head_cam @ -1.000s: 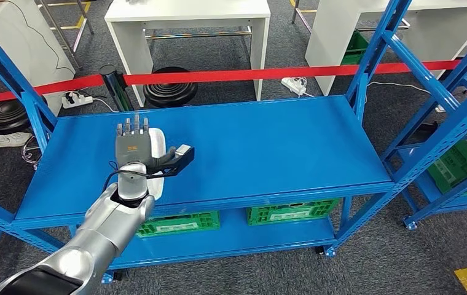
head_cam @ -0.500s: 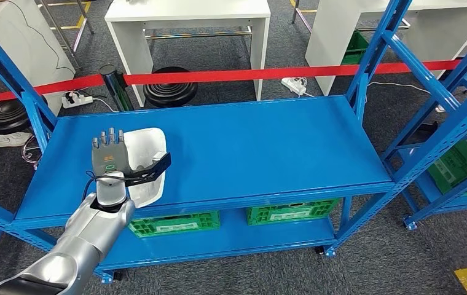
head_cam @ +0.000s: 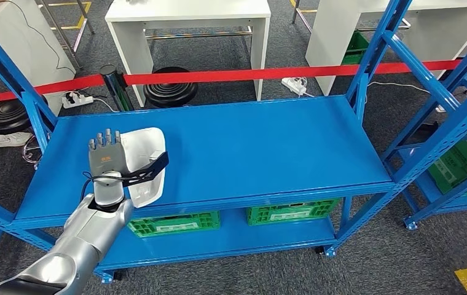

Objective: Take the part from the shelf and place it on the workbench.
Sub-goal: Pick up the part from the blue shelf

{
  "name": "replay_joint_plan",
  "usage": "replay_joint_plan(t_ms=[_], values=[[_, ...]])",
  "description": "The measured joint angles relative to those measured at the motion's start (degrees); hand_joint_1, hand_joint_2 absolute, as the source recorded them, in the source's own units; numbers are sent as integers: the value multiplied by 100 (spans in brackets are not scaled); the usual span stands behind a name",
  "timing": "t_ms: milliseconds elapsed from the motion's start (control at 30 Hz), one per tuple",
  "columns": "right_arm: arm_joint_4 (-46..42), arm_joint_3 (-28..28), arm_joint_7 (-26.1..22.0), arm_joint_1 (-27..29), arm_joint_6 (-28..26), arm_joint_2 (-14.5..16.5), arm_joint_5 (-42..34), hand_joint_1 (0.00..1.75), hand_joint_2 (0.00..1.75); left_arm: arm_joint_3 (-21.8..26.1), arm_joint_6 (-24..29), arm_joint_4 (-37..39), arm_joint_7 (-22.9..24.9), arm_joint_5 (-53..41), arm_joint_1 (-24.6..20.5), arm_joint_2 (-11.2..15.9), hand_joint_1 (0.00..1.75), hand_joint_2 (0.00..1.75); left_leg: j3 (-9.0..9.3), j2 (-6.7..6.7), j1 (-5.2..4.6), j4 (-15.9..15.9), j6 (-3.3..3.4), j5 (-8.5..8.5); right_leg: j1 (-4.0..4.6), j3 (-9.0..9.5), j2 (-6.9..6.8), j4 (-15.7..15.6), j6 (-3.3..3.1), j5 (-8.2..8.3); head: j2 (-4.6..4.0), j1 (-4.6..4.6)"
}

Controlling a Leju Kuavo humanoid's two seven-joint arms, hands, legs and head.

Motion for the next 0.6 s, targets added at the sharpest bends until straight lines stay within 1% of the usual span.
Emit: replay_joint_plan(t_ms=[133,200,333,400,467,600], values=[[0,0,0,0,0,0,1,0,0,9,0,0,-4,1,1,0,0,175,0,0,0,0,0,0,0,0,0,0,0,0,0,0],[1,0,-1,0,0,0,6,0,0,30,-6,0,-113,25,1,-3,0,175,0,0,0,0,0,0,0,0,0,0,0,0,1,0],[-1,0,-37,-1,8,-2,29,0,0,283,2,-4,-914,352,28,-72,0,175,0,-1,0,0,0,0,-1,0,0,0,0,0,1,0],[-1,0,-59,-1,15,-2,38,0,0,426,44,-15,-1221,480,51,-130,0,175,0,0,0,0,0,0,-1,0,0,0,0,0,1,0],[0,0,-59,-1,15,-2,43,0,0,537,87,-26,-1391,544,60,-181,0,175,0,0,0,0,0,0,-1,-1,0,0,0,0,1,0],[0,0,-21,-1,15,-2,48,0,0,671,199,-31,-1457,532,63,-229,0,175,0,0,0,0,0,0,0,-1,0,0,0,0,1,0]])
